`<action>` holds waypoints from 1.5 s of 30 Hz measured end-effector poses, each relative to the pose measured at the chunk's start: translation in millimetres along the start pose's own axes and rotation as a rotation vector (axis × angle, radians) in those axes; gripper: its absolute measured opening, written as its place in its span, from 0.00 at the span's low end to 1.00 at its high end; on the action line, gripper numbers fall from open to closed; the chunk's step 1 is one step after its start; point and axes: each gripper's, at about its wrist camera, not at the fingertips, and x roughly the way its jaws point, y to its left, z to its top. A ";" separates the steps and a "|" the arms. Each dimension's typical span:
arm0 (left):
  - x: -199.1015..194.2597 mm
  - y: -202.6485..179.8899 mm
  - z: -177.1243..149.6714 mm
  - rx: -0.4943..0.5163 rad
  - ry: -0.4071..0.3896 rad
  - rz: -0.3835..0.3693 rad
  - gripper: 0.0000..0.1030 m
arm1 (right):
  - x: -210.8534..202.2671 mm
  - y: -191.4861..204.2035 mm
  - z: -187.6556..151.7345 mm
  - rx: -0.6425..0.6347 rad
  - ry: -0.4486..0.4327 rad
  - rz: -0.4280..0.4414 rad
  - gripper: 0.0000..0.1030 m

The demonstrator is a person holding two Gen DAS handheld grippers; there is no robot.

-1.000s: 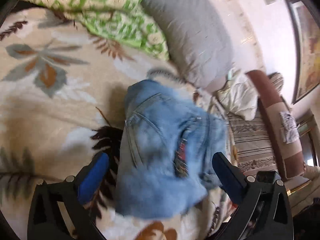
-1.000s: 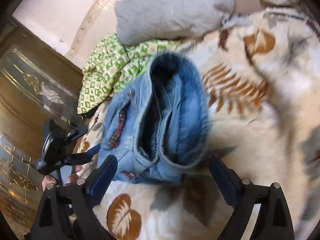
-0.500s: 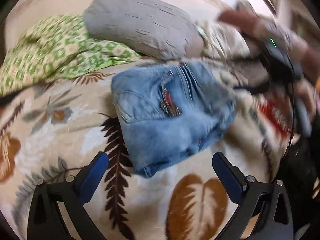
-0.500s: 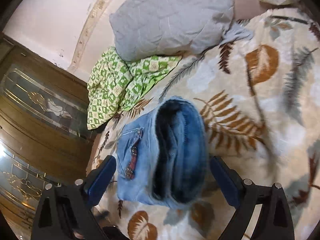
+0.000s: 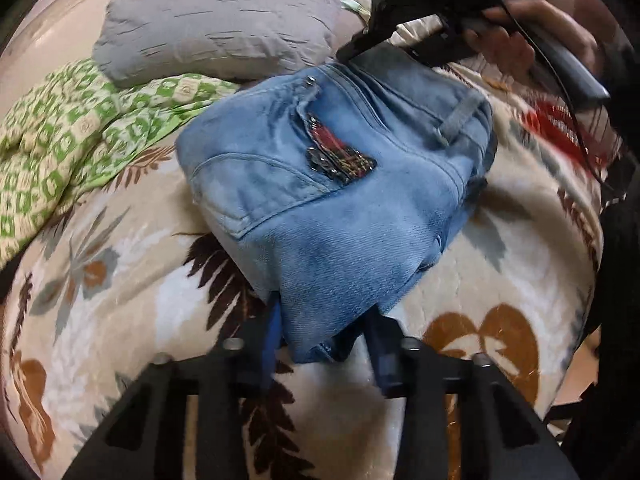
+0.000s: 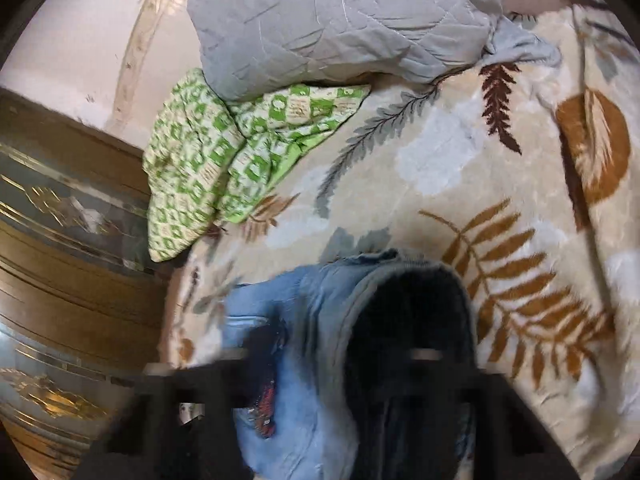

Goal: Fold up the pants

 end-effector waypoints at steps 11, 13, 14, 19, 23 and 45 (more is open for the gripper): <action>0.8 6.7 -10.1 -0.034 0.013 0.005 0.13 | 10.7 -47.4 -8.8 0.063 -0.004 -0.065 0.06; 0.7 9.7 -9.0 -0.052 0.028 0.004 0.27 | 7.6 -42.4 -7.8 0.056 -0.009 -0.049 0.10; -0.4 12.1 -9.2 -0.072 0.040 0.008 0.36 | 3.6 -41.0 -7.7 0.061 -0.009 -0.026 0.10; -43.6 37.5 -11.1 -0.247 -0.091 -0.077 0.81 | -43.2 -31.8 -18.8 -0.011 -0.064 0.037 1.00; -55.4 66.0 6.6 -0.371 -0.146 -0.096 0.93 | -82.7 -24.5 -49.0 -0.146 -0.124 0.028 1.00; 66.6 129.7 116.5 -0.701 0.115 -0.163 0.66 | -39.7 9.8 -140.1 -0.660 -0.084 -0.051 0.34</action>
